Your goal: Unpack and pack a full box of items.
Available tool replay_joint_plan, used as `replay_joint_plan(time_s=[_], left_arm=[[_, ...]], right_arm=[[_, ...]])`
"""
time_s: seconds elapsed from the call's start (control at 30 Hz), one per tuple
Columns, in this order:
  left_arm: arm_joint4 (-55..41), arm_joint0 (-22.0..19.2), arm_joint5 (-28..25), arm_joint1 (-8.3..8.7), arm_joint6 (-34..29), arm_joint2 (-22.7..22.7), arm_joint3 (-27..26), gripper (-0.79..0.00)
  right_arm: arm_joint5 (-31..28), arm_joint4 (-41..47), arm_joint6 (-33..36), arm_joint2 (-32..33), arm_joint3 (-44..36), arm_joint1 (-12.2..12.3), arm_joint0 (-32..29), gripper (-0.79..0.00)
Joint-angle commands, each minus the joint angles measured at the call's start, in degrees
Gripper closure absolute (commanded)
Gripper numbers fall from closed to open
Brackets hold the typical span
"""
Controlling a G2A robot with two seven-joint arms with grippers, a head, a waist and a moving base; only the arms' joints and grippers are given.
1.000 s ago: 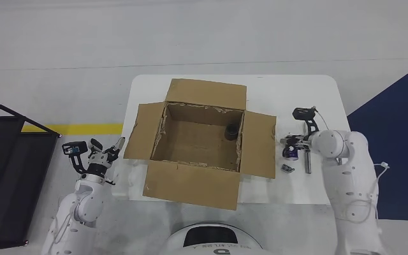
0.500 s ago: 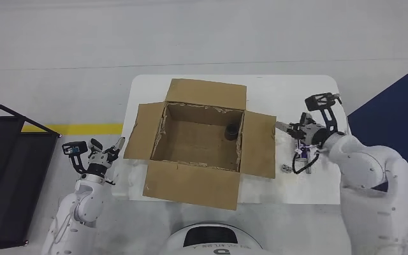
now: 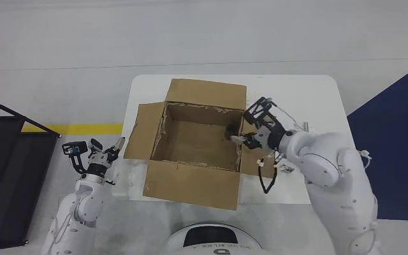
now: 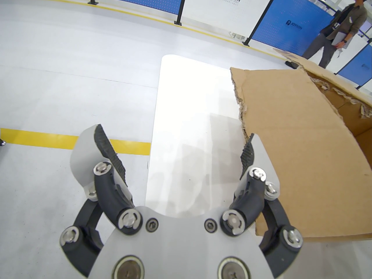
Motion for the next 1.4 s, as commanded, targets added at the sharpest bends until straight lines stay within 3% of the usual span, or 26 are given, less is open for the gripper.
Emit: replay_joint_plan(time_s=[0.0,0.13,0.27,0.6,1.37], left_arm=[[0.0,0.0,0.0,0.0,0.0,0.0,0.0,-0.785],[0.0,0.0,0.0,0.0,0.0,0.0,0.0,-0.785],[0.0,0.0,0.0,0.0,0.0,0.0,0.0,-0.785],[0.0,0.0,0.0,0.0,0.0,0.0,0.0,-0.785],[0.0,0.0,0.0,0.0,0.0,0.0,0.0,-0.785]], right_arm=[[1.2,-3.4,1.4,-4.9,2.4,-0.3,3.3,-0.576],[1.5,-6.9,3.3,-12.9,4.3,-1.0,7.8,-0.582],[2.7,-8.8,4.8,-18.4,6.6,-1.8,11.3,-0.468],[6.4,-14.4,5.5,-27.5,18.3,-3.9,19.8,-0.391],[12.5,-20.3,6.7,-33.1,33.3,-7.1,25.9,-0.366]])
